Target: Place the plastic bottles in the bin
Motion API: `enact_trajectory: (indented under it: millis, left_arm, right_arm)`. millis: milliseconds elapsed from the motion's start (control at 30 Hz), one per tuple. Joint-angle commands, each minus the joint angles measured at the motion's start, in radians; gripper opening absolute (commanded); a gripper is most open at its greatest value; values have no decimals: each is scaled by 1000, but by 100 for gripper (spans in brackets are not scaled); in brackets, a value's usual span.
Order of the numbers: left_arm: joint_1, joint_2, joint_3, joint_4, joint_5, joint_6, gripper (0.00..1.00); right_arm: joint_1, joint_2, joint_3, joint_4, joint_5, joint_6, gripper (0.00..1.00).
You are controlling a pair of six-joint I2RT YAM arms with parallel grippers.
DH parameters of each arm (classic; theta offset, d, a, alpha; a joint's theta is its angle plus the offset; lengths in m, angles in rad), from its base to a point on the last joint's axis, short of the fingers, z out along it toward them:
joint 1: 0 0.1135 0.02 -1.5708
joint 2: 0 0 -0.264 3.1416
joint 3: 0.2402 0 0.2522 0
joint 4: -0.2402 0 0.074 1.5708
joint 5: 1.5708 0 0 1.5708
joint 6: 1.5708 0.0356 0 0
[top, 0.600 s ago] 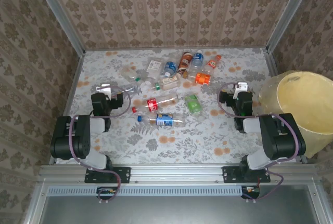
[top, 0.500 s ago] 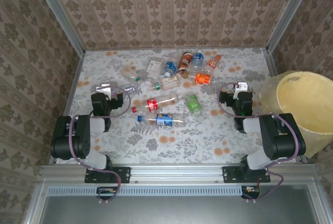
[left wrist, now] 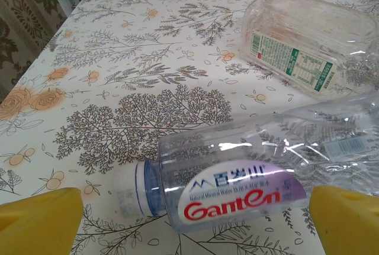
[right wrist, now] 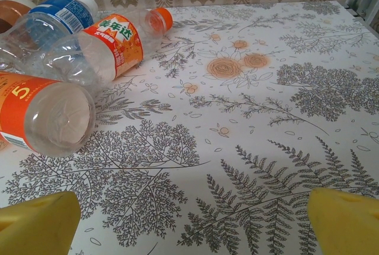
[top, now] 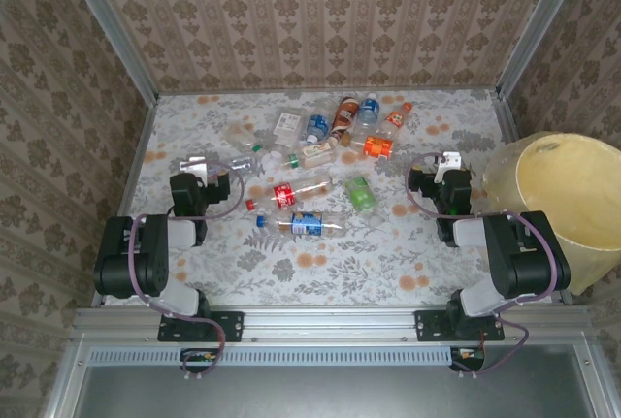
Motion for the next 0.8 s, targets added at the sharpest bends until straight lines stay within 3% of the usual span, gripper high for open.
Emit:
enact_trajectory:
  millis: [0,500,767]
  left_arm:
    - [-4,11,22,33,13,22,100]
    - [-6,-30,16,13,8,25,100]
    - [-8,-319,50,-343,-94,-79,100]
  right_arm:
    - [6,13,19,17,-14,-14,100]
    - [5,-13,16,6,-50,-27,100]
    - [5,-251,107,-355,-20,29,100]
